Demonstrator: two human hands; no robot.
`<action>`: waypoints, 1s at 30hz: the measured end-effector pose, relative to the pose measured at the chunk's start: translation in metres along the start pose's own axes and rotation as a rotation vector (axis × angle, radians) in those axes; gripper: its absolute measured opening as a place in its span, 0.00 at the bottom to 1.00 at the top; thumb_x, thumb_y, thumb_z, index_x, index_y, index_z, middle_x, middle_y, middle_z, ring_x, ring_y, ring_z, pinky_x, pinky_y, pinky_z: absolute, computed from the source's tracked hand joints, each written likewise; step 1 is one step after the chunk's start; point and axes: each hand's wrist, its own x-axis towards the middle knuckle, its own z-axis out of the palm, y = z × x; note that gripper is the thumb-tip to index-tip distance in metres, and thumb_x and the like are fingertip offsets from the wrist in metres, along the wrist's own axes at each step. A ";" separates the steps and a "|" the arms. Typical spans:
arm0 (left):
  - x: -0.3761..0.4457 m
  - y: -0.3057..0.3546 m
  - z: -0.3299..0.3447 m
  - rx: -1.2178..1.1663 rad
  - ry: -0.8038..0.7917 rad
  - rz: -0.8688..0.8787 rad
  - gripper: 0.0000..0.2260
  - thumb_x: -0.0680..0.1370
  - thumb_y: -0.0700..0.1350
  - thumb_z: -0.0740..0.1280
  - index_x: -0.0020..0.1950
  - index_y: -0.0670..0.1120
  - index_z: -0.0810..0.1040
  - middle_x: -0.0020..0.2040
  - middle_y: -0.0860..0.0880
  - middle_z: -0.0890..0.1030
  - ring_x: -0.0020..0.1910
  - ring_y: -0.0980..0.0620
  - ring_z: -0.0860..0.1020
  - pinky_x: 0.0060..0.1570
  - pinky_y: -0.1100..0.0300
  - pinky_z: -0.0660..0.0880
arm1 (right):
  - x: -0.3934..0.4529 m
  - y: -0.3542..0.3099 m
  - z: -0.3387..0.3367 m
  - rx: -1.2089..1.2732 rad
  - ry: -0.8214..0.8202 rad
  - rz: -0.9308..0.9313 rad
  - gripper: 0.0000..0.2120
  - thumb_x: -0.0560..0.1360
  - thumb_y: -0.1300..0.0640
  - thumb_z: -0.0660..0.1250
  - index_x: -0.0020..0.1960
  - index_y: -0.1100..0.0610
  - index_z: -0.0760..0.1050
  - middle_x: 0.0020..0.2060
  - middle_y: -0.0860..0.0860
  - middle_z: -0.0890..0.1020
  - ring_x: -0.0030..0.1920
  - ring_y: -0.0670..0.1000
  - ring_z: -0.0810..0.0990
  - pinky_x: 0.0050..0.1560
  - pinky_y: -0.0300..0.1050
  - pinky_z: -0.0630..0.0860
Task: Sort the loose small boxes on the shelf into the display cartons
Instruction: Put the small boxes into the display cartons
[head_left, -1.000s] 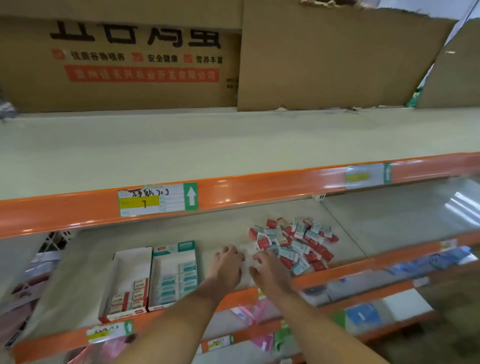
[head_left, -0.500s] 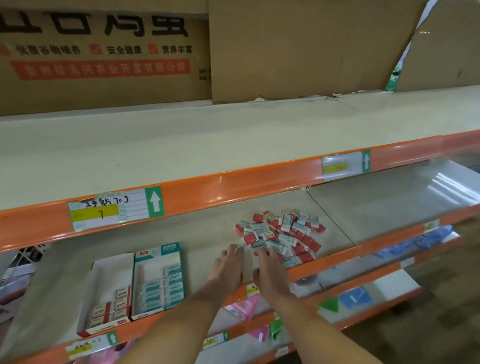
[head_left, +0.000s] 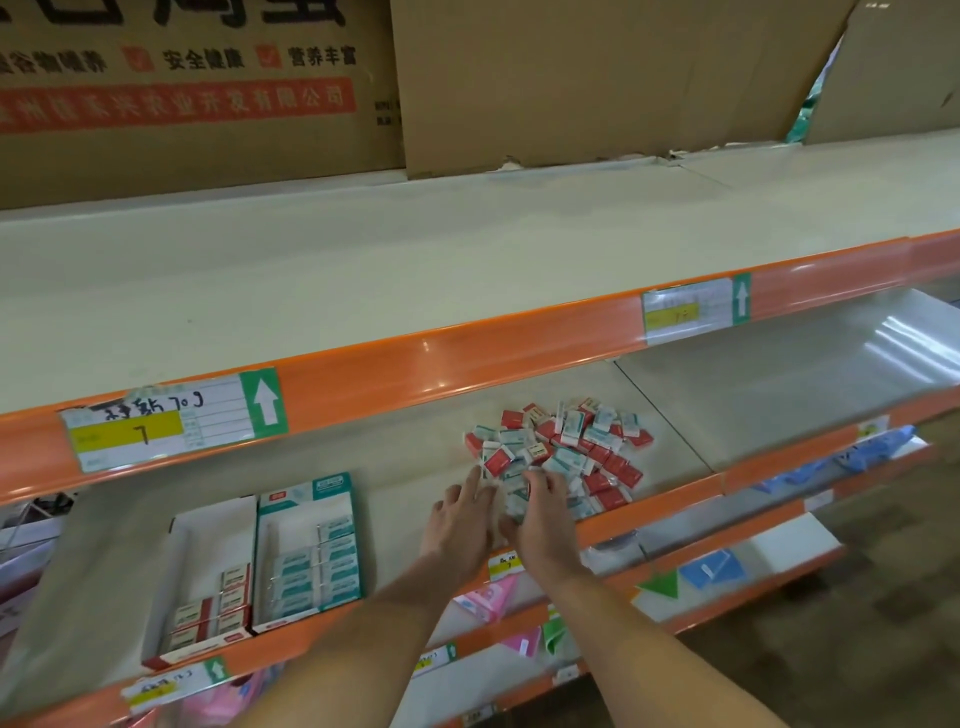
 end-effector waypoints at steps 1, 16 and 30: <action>-0.001 0.000 0.000 -0.004 0.012 0.003 0.29 0.78 0.48 0.67 0.76 0.54 0.59 0.80 0.50 0.49 0.71 0.45 0.64 0.68 0.50 0.66 | -0.001 0.001 0.000 -0.010 0.000 -0.021 0.30 0.74 0.58 0.74 0.71 0.55 0.64 0.67 0.51 0.67 0.59 0.45 0.72 0.49 0.29 0.69; 0.004 0.007 -0.005 -0.029 0.063 0.000 0.21 0.79 0.45 0.66 0.71 0.53 0.68 0.67 0.49 0.68 0.61 0.49 0.71 0.63 0.55 0.70 | -0.013 -0.001 0.004 -0.187 -0.014 -0.242 0.11 0.78 0.56 0.68 0.57 0.50 0.69 0.56 0.46 0.71 0.51 0.44 0.77 0.50 0.34 0.77; 0.021 -0.009 -0.004 0.016 -0.093 0.063 0.37 0.76 0.41 0.67 0.80 0.53 0.50 0.77 0.52 0.60 0.63 0.47 0.71 0.60 0.53 0.73 | -0.006 -0.007 0.007 -0.147 -0.038 -0.181 0.15 0.77 0.66 0.67 0.58 0.52 0.68 0.56 0.48 0.72 0.45 0.45 0.74 0.44 0.37 0.78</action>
